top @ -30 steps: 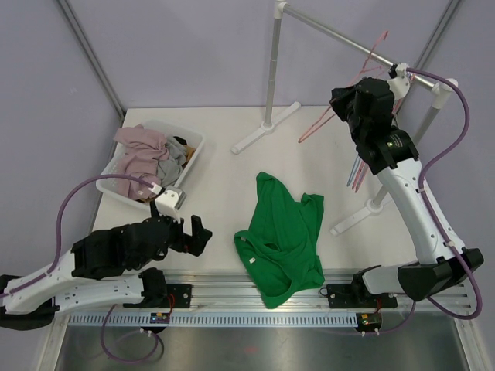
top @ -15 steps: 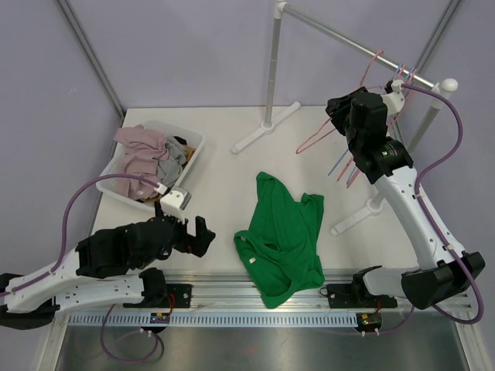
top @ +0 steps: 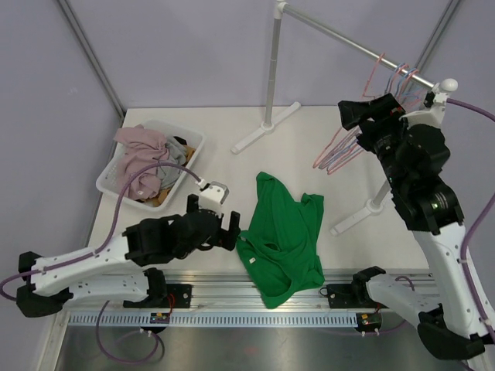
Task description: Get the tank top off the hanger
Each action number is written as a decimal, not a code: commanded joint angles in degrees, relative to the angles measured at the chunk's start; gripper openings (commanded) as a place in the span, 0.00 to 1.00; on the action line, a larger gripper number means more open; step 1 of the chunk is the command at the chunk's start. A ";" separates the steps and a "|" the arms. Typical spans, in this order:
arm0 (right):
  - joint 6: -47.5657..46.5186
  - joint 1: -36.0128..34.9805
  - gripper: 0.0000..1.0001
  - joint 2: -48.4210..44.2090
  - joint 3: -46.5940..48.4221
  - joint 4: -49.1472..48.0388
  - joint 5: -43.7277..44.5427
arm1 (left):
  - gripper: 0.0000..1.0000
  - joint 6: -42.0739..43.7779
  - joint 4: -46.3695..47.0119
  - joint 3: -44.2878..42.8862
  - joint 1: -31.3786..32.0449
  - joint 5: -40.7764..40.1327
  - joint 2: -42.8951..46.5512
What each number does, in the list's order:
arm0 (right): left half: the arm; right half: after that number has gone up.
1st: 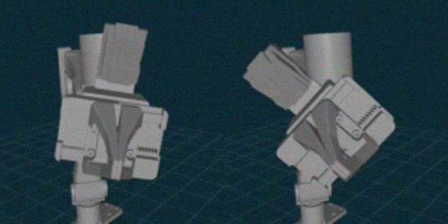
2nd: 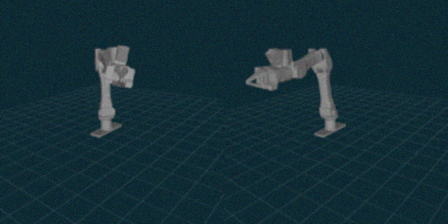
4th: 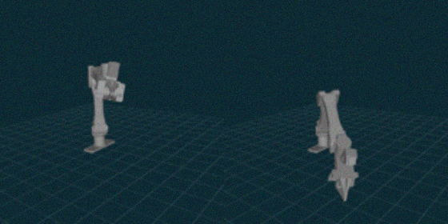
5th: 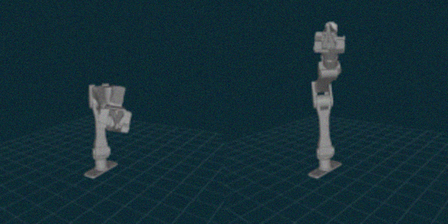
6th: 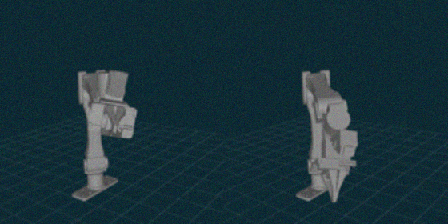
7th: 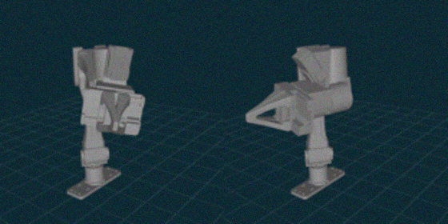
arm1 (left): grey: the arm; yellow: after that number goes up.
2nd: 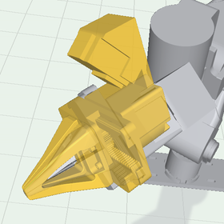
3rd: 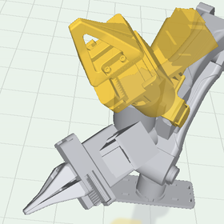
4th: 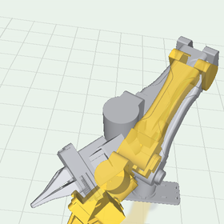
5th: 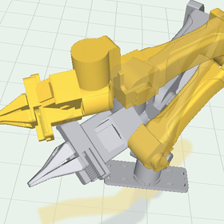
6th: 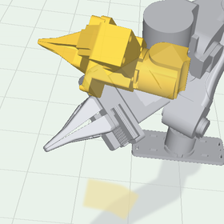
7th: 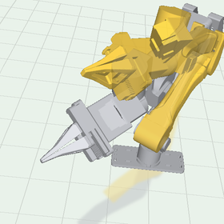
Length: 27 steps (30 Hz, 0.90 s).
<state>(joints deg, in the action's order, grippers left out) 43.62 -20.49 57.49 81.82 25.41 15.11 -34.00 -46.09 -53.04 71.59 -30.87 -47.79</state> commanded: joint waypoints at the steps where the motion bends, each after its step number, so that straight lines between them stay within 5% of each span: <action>1: -7.74 0.01 0.97 -6.05 -0.17 0.52 -6.58 | 0.99 1.39 11.18 -2.60 0.04 0.53 -6.33; 14: -23.92 -0.07 0.99 -23.74 -3.68 15.43 -34.25 | 0.99 2.89 20.42 -15.33 -0.05 8.54 -46.12; 23: -28.59 0.01 0.99 -37.80 -9.66 23.81 -35.15 | 0.99 1.22 22.96 -19.21 -0.23 11.45 -61.54; 26: -29.20 0.01 0.99 -40.09 -9.23 24.51 -35.50 | 0.83 0.60 24.02 -18.25 -0.23 12.33 -63.22; 27: -29.64 0.01 0.99 -40.44 -8.96 24.77 -35.59 | 0.56 0.51 24.98 -17.29 -0.31 12.59 -63.30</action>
<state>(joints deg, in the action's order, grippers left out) 16.58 -20.49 17.87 72.03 49.60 -18.22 -33.15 -23.92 -70.63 71.57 -19.66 -109.40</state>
